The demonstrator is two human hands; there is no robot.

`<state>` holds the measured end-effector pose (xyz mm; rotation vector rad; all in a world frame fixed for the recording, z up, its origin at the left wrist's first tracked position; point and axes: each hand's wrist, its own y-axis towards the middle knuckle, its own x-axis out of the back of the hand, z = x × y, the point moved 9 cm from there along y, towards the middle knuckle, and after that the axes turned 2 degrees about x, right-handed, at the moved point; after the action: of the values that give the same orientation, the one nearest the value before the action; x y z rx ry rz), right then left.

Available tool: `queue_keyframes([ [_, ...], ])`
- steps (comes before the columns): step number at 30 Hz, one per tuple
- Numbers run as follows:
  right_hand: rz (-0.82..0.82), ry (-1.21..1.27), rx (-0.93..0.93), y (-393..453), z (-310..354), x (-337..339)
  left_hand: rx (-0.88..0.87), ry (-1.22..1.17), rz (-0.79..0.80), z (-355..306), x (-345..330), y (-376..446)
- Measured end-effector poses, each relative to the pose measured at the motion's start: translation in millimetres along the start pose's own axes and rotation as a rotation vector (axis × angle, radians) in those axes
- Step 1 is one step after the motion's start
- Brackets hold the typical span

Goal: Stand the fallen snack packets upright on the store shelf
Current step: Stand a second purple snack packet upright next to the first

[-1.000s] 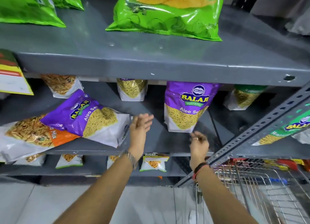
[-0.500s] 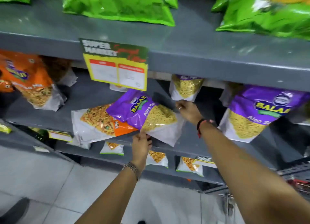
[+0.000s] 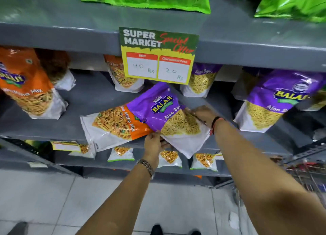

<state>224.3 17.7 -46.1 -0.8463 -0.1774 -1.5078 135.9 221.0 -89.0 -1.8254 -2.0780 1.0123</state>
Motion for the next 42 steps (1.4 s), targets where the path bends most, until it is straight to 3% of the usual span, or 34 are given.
queue_keyframes([
  [5, -0.286, 0.255, -0.123, -72, -68, 29, -0.037, 0.125, 0.039, 9, -3, -18],
  [9, -0.412, 0.504, -0.131, -147, -103, 45, -0.122, 0.287, 0.165, 16, -25, -48],
  [16, -0.437, 0.762, -0.071, -247, -142, 73, -0.243, 0.391, 0.421, 16, -76, -111],
  [22, -0.458, 0.79, 0.018, -279, -145, 96, -0.319, 0.429, 0.495, 6, -103, -137],
  [27, -0.425, 0.799, 0.011, -270, -143, 96, -0.325, 0.397, 0.477, 4, -105, -133],
  [33, -0.407, 0.688, -0.051, -212, -133, 85, -0.337, 0.376, 0.296, -4, -94, -97],
  [39, -0.575, 0.349, 0.036, -129, -83, 119, -0.404, 0.283, 0.157, -48, -108, -41],
  [42, -0.64, 0.342, 0.071, -95, -61, 126, -0.433, 0.242, 0.085, -68, -114, -10],
])
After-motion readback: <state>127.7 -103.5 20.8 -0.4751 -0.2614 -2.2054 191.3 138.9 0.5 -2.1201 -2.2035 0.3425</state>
